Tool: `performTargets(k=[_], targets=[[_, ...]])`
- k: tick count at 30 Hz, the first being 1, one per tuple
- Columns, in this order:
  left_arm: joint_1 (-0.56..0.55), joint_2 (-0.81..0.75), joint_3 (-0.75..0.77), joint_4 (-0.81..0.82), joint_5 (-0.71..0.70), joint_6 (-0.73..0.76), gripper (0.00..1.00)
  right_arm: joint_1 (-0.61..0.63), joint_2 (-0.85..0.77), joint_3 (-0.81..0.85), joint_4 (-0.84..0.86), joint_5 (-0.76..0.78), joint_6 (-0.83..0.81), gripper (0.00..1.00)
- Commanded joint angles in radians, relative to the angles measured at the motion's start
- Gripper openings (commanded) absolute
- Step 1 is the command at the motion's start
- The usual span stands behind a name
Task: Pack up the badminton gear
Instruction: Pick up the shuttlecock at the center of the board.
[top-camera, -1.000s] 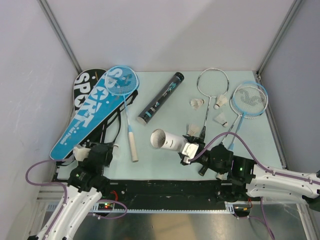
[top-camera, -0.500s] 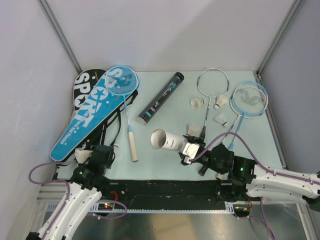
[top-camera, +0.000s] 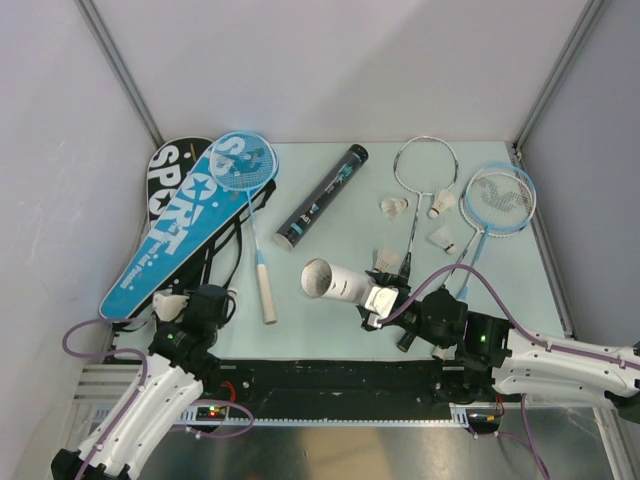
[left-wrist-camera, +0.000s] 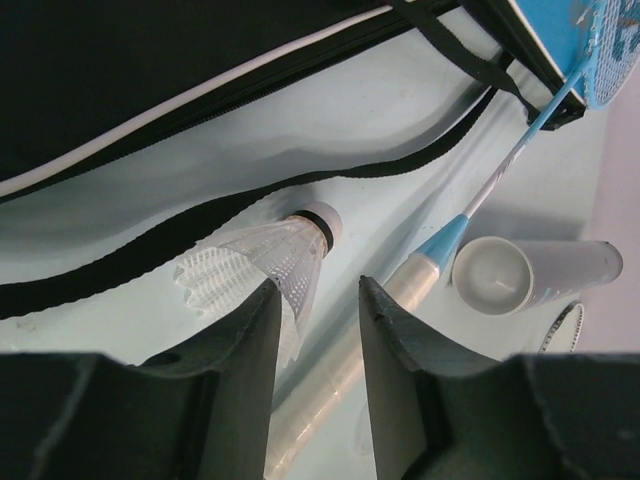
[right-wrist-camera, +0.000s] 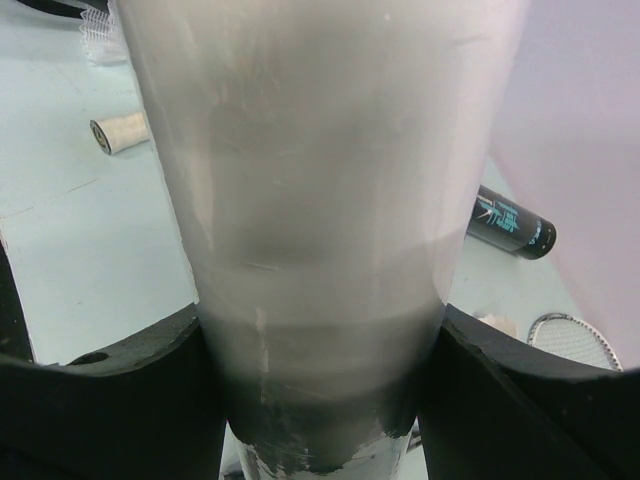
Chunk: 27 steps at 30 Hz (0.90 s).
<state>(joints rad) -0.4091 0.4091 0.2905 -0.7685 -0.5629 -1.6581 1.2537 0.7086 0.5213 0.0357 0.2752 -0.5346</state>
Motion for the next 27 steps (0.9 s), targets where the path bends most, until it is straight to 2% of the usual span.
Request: performTargets(k=[1,8,13,15,19,23,27], targets=[[0.005,-0.006,-0.017,0.041,-0.097,0.014,0.40,0.005,-0.007,0.013,0.075,0.002,-0.009,0.47],[0.005,-0.036,-0.064,0.089,-0.104,0.030,0.29,0.006,-0.011,0.013,0.077,-0.002,-0.005,0.47],[0.005,-0.046,-0.037,0.098,-0.109,0.088,0.08,0.008,-0.020,0.013,0.078,-0.005,0.006,0.47],[0.005,-0.058,-0.014,0.099,-0.108,0.117,0.02,0.008,-0.018,0.013,0.079,-0.007,0.011,0.47],[0.006,-0.077,0.069,0.097,-0.114,0.207,0.00,0.010,-0.001,0.013,0.084,-0.010,0.013,0.46],[0.005,-0.070,0.193,0.099,-0.130,0.359,0.00,0.011,0.012,0.013,0.094,-0.009,0.003,0.46],[0.005,-0.042,0.355,0.100,-0.114,0.617,0.00,0.009,0.038,0.013,0.096,0.015,-0.003,0.46]])
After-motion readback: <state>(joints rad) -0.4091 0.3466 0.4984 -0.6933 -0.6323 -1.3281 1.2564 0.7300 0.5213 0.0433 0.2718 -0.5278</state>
